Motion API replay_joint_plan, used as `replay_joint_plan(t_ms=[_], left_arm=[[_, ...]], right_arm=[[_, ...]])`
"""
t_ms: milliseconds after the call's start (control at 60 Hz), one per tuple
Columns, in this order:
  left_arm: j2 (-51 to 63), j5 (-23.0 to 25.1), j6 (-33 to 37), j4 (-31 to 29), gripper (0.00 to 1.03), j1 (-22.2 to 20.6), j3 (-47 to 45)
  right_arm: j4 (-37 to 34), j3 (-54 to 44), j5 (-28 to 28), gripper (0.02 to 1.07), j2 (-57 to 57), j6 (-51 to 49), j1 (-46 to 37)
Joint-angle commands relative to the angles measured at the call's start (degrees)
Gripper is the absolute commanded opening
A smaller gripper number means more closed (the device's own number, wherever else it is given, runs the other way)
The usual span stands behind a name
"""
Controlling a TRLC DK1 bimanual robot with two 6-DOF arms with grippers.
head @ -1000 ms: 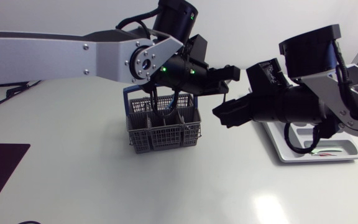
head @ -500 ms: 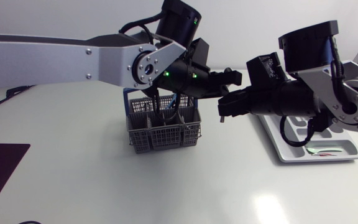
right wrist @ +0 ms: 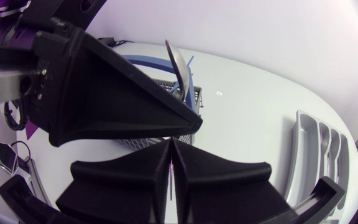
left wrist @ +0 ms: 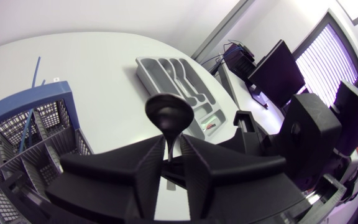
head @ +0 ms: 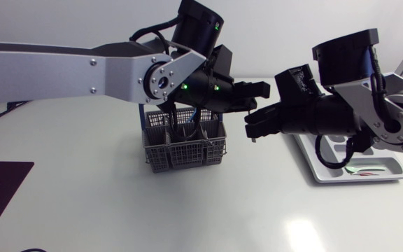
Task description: Unload the cutlery basket into the drawer organizer.
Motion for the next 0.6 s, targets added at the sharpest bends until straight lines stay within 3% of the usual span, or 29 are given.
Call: replay_joint_plan(t_ms=[0,200,433,583], left_arm=[[-1.69,-1.2,2.53,-1.21,0.54,-1.34,0.35],[-2.84,-3.23,11.85,-9.47,0.69,-2.75,1.75],[-6.97,-3.84,19.23,-15.36,0.69,-2.66,0.96],[-9.25,-4.81,23.45,-17.91,0.69,-1.34,-0.8]], right_arm=[[-0.65,-1.64,-0.58,0.08,-1.49,-1.33,-1.05],[-4.07,-2.69,-3.92,0.08,-2.1,-6.42,-6.49],[-8.29,-4.8,-8.66,0.09,-3.07,-18.9,-16.07],[-13.74,-4.36,-14.29,0.09,-2.28,-33.76,-28.38]])
